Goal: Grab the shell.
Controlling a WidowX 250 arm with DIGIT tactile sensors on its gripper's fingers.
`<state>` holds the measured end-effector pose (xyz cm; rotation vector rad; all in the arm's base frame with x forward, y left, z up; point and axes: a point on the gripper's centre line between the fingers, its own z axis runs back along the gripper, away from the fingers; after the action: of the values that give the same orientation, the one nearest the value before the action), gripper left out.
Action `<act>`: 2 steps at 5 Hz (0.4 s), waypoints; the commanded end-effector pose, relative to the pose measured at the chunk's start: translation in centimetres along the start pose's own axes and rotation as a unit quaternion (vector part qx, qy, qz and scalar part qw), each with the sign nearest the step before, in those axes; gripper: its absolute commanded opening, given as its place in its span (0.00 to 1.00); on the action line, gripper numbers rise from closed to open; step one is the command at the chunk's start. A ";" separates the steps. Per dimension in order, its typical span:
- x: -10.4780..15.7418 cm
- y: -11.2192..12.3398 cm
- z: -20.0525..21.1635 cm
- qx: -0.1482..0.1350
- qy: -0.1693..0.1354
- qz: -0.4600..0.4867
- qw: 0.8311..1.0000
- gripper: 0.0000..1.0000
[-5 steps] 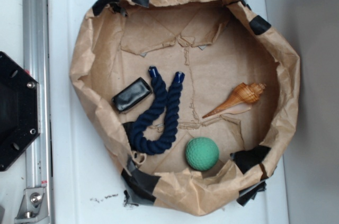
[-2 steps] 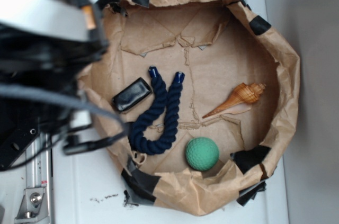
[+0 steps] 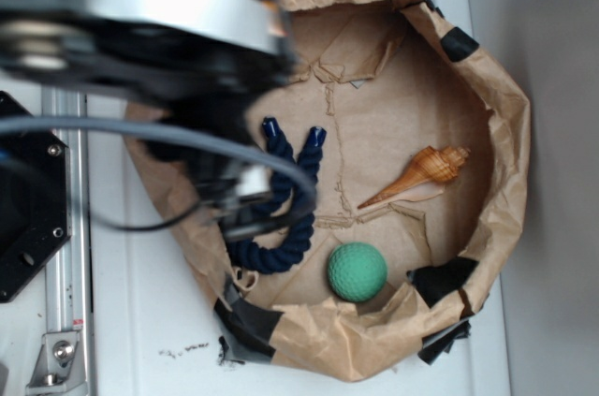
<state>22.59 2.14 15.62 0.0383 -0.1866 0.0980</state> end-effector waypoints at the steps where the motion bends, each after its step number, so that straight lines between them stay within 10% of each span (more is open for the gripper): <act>1: 5.4 -2.6 -5.9 -0.024 0.026 -0.054 0.998 1.00; 2: 7.2 -4.4 -8.9 -0.049 0.025 -0.033 0.998 1.00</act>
<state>30.65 -0.35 6.41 -0.0493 -0.0725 0.0437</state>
